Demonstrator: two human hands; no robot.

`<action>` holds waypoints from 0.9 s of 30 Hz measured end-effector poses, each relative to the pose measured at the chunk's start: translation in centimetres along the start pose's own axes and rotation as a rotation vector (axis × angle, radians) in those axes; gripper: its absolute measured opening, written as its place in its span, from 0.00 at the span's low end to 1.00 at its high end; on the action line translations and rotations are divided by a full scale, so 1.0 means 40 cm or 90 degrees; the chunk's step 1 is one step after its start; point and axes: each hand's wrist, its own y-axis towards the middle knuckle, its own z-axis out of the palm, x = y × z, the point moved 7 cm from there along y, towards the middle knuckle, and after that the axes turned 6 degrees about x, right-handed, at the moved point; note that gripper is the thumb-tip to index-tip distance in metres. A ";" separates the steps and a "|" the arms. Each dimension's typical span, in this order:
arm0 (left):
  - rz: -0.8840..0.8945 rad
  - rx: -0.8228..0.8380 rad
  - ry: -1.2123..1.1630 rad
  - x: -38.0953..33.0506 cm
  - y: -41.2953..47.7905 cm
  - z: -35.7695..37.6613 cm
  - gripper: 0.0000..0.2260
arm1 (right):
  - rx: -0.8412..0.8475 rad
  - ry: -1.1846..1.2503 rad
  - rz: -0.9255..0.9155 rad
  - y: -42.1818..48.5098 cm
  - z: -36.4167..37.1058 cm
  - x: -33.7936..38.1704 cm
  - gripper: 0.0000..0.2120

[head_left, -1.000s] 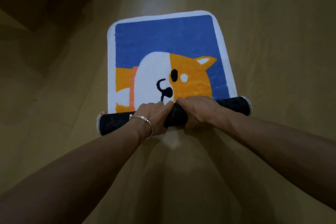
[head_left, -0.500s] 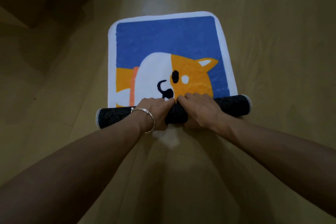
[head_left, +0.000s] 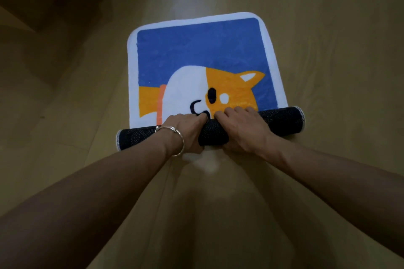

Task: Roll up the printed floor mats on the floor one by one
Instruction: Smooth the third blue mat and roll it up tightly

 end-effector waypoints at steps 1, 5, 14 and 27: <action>0.000 -0.001 -0.006 0.001 0.000 -0.001 0.21 | -0.021 -0.017 0.004 -0.007 0.002 0.001 0.24; -0.004 -0.061 0.060 -0.012 -0.021 0.004 0.29 | 0.023 0.012 -0.014 0.021 -0.001 -0.006 0.22; -0.004 0.086 -0.047 0.014 0.016 -0.008 0.21 | 0.043 0.004 -0.034 0.033 -0.013 0.002 0.28; -0.049 -0.025 -0.041 0.004 -0.015 -0.001 0.22 | 0.163 0.049 -0.041 0.052 -0.028 0.010 0.27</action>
